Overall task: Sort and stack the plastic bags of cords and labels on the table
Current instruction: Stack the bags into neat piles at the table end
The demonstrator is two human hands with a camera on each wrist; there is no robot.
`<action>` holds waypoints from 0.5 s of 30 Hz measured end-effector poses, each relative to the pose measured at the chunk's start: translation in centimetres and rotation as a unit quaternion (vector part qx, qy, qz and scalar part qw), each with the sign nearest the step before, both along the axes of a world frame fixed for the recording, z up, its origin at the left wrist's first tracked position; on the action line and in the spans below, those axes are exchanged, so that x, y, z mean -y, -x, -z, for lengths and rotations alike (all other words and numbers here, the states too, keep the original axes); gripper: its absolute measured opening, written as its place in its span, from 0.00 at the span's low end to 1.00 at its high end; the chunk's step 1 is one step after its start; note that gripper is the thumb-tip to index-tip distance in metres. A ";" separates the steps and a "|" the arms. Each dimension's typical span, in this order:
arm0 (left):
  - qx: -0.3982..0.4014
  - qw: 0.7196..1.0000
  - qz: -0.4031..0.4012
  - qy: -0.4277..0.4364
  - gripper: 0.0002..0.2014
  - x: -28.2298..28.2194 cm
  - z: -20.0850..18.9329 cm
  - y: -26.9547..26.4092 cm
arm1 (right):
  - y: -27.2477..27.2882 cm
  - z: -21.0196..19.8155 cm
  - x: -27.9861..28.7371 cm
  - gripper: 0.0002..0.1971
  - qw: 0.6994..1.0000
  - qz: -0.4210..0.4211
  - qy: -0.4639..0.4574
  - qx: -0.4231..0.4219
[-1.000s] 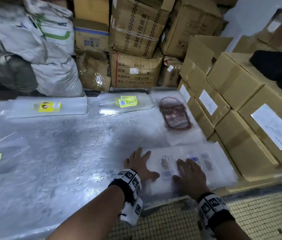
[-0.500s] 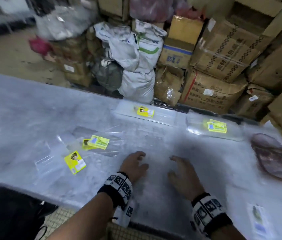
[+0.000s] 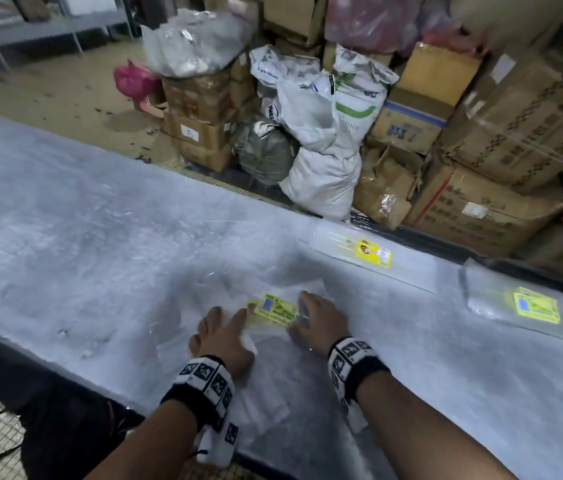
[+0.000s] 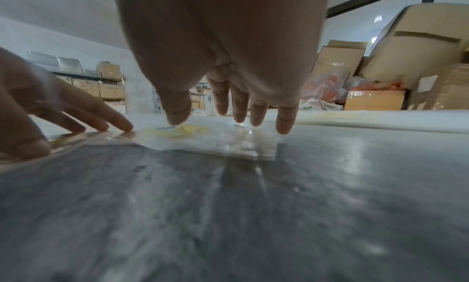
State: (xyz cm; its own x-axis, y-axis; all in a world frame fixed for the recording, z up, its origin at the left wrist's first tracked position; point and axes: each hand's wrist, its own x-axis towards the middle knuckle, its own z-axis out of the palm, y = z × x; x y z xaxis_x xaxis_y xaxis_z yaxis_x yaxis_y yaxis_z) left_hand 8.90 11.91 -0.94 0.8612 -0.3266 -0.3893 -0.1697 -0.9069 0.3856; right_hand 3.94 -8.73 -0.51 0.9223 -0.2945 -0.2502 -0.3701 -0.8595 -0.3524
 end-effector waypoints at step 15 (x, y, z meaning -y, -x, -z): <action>0.004 1.000 0.004 -0.005 0.44 -0.1 0.5 -2.5 | 4.1 -0.6 2.9 0.08 0.976 0.216 -0.034 0.005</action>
State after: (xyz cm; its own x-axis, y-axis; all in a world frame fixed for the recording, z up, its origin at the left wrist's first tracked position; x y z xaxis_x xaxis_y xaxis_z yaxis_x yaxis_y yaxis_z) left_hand 11.35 12.06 -1.40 0.8617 -0.3300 -0.3854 -0.1809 -0.9095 0.3743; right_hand -0.11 -11.58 0.13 0.7187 -0.6387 -0.2748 -0.6885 -0.5986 -0.4094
